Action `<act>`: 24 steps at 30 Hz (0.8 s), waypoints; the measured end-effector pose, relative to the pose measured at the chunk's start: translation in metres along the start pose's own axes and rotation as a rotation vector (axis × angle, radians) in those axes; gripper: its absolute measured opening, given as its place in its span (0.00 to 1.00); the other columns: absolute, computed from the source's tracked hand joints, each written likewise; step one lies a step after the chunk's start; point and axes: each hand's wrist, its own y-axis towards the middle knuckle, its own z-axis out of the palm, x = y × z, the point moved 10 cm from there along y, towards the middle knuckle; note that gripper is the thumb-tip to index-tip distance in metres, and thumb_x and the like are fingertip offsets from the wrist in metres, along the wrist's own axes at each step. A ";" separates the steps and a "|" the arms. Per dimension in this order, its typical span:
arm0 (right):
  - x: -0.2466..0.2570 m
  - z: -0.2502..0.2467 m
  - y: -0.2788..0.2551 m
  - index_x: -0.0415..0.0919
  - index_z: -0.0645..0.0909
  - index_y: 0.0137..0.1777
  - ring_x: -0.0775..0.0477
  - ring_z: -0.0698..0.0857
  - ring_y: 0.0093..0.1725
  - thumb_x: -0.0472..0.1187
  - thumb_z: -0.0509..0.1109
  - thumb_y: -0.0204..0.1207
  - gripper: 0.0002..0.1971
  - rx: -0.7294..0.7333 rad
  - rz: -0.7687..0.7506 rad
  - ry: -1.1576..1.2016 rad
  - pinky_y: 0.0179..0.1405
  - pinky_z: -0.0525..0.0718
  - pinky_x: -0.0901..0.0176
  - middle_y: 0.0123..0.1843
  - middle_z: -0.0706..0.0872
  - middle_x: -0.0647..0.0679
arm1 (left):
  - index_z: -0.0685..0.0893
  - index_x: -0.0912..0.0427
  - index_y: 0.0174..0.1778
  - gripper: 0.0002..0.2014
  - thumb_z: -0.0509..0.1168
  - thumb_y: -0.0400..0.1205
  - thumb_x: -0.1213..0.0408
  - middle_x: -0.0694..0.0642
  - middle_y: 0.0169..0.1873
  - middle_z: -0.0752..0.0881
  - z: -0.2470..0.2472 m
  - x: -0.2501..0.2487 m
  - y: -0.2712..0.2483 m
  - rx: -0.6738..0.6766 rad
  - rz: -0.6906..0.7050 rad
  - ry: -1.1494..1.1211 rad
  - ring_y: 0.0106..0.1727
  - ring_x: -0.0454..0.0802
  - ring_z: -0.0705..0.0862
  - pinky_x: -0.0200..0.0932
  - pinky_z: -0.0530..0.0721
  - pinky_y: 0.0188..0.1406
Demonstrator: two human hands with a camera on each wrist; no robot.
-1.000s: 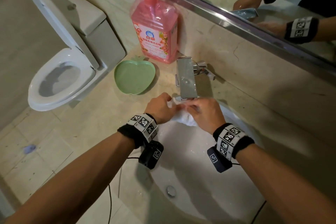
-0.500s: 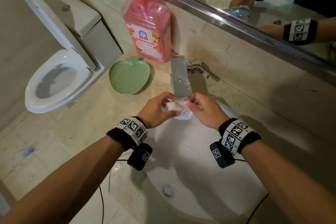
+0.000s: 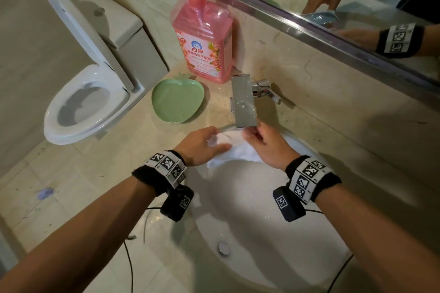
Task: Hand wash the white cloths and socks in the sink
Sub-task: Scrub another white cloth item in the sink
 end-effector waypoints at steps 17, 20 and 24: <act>-0.036 -0.028 -0.009 0.48 0.84 0.48 0.51 0.85 0.41 0.55 0.75 0.77 0.12 0.029 0.232 -0.204 0.43 0.83 0.55 0.41 0.87 0.54 | 0.74 0.53 0.46 0.07 0.66 0.86 0.61 0.47 0.29 0.82 -0.012 -0.033 0.005 -0.211 0.108 -0.472 0.30 0.47 0.76 0.48 0.77 0.32; -0.039 -0.021 -0.006 0.41 0.79 0.41 0.46 0.81 0.36 0.59 0.68 0.81 0.20 0.012 0.253 -0.239 0.38 0.77 0.51 0.34 0.82 0.48 | 0.75 0.57 0.48 0.10 0.65 0.86 0.54 0.63 0.39 0.85 -0.012 -0.025 -0.001 -0.216 0.078 -0.379 0.38 0.58 0.82 0.58 0.82 0.40; -0.034 -0.004 0.001 0.41 0.81 0.53 0.42 0.86 0.46 0.54 0.67 0.82 0.15 -0.072 0.291 -0.041 0.46 0.83 0.49 0.44 0.87 0.43 | 0.73 0.54 0.43 0.09 0.65 0.86 0.57 0.56 0.38 0.82 -0.012 -0.017 -0.002 -0.221 0.058 -0.413 0.37 0.51 0.77 0.51 0.76 0.39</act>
